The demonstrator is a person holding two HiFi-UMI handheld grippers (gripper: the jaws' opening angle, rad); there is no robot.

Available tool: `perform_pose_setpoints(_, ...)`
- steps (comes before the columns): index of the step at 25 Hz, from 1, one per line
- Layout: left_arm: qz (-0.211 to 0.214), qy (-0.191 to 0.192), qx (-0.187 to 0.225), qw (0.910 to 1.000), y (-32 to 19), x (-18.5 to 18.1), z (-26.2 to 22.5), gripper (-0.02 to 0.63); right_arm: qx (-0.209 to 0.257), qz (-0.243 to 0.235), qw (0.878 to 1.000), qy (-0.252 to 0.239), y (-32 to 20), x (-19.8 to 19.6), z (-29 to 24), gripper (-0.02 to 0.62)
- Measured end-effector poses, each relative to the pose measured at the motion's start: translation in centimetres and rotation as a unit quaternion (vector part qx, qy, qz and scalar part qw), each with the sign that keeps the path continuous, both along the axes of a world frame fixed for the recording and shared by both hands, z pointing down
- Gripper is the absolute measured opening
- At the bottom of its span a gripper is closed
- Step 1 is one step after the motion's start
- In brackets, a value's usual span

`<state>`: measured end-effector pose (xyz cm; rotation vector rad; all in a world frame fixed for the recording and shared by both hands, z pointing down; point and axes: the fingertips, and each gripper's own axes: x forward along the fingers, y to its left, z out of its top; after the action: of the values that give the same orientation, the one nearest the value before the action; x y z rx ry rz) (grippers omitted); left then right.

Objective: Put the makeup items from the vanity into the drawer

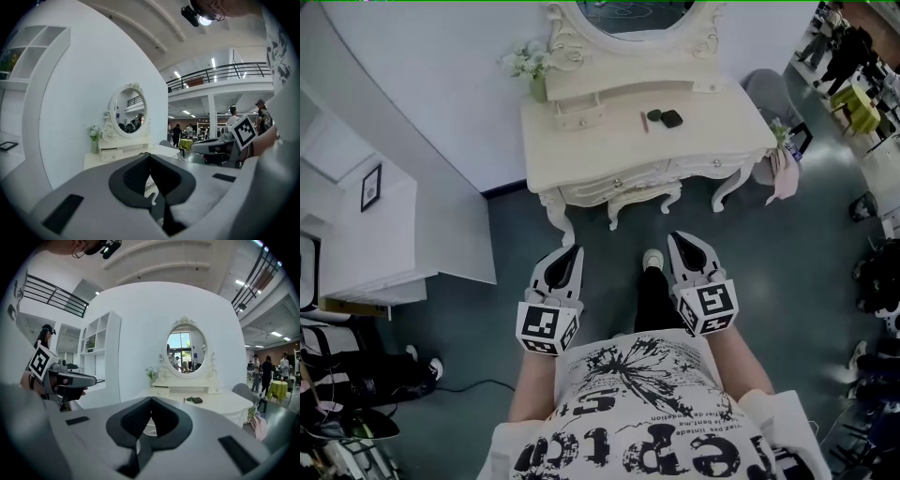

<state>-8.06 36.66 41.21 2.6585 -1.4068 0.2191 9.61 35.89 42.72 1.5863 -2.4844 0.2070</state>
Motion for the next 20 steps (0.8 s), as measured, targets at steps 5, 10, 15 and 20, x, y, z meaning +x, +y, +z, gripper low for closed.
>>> perform_pose_setpoints(5,-0.022,-0.007,0.002,0.9997,-5.6,1.0,0.2,0.020,0.006,-0.013,1.000,-0.011,-6.3,1.4,0.3,0.017)
perform_pose_setpoints(10,-0.048,-0.011,-0.001,0.9988,-12.2,2.7,-0.1,0.018,0.006,-0.035,0.999,-0.010,-14.6,3.1,-0.1,0.017)
perform_pose_setpoints(15,-0.078,-0.012,-0.005,0.9968,-20.0,4.8,-0.5,0.018,-0.006,-0.060,0.998,-0.008,-23.8,5.2,-0.3,0.018)
perform_pose_setpoints(20,-0.101,-0.011,-0.006,0.9948,-27.7,6.7,-0.6,0.018,-0.020,-0.090,0.996,0.003,-31.9,7.0,0.3,0.018)
